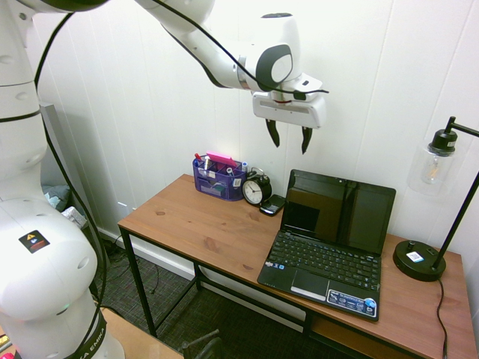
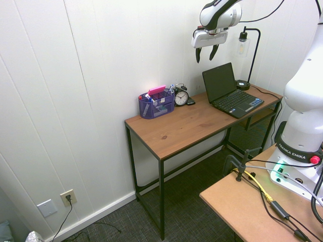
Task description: Close the laptop lid
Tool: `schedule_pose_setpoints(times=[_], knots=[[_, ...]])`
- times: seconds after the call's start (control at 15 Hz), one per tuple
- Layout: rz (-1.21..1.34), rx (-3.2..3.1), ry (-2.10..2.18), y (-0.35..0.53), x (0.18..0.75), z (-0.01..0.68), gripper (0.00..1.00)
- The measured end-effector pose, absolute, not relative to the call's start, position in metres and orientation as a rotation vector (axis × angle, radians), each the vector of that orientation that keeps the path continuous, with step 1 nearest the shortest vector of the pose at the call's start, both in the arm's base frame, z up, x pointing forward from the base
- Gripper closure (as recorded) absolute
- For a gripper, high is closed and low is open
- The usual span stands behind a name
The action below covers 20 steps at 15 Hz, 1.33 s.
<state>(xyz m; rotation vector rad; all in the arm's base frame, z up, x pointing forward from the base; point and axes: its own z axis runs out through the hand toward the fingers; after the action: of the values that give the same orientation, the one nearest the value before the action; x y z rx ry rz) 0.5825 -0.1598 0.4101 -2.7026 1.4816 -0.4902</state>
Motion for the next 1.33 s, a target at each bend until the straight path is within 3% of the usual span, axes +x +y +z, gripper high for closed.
schedule_pose_setpoints(times=[0.53,0.6,1.33], knots=[[-0.502,-2.641,1.604,-0.230,0.620,0.387,0.00],[-0.496,-2.638,1.611,-0.235,0.623,0.383,1.00],[-0.422,-2.618,1.676,-0.270,0.638,0.336,1.00]])
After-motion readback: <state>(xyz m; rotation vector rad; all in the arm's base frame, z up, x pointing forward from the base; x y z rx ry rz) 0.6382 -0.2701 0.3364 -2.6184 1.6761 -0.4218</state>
